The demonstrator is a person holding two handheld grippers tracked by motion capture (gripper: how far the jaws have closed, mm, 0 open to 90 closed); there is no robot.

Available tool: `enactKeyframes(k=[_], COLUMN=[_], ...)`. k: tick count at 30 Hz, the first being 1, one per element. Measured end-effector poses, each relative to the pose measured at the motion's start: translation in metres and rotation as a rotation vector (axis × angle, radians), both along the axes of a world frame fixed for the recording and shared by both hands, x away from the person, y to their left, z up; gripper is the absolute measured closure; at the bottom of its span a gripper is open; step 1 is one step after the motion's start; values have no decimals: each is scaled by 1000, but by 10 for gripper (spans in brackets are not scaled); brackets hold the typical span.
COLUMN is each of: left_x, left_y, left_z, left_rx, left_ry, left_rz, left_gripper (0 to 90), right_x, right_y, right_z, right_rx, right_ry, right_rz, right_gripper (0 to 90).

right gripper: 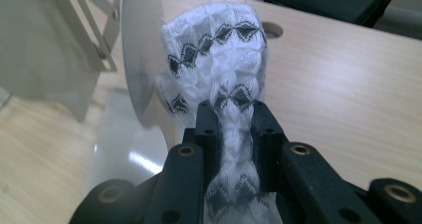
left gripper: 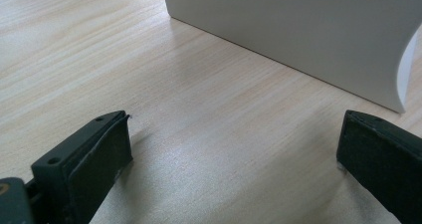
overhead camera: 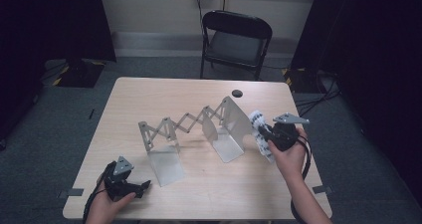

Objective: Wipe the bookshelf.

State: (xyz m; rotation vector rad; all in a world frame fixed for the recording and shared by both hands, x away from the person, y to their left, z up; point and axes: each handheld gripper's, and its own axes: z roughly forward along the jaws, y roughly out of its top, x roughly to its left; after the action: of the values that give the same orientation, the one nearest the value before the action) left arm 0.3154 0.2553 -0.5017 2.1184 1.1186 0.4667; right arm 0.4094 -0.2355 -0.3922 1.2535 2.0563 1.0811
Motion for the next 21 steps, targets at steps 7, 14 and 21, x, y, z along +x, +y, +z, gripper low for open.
enactKeyframes(k=[7,14,21], left_x=[0,0,0], left_y=[0,0,0], left_z=[0,0,0], left_rx=[0,1,0], left_ry=[0,0,0], left_rz=[0,0,0], left_gripper=[2,2,2], right_x=[6,9,10], right_y=[11,20,24], right_z=[11,-17,-42], right_rx=[24,16,11], right_ry=[-34,24,65], right_rz=[47,77,81], right_gripper=[780,780,779])
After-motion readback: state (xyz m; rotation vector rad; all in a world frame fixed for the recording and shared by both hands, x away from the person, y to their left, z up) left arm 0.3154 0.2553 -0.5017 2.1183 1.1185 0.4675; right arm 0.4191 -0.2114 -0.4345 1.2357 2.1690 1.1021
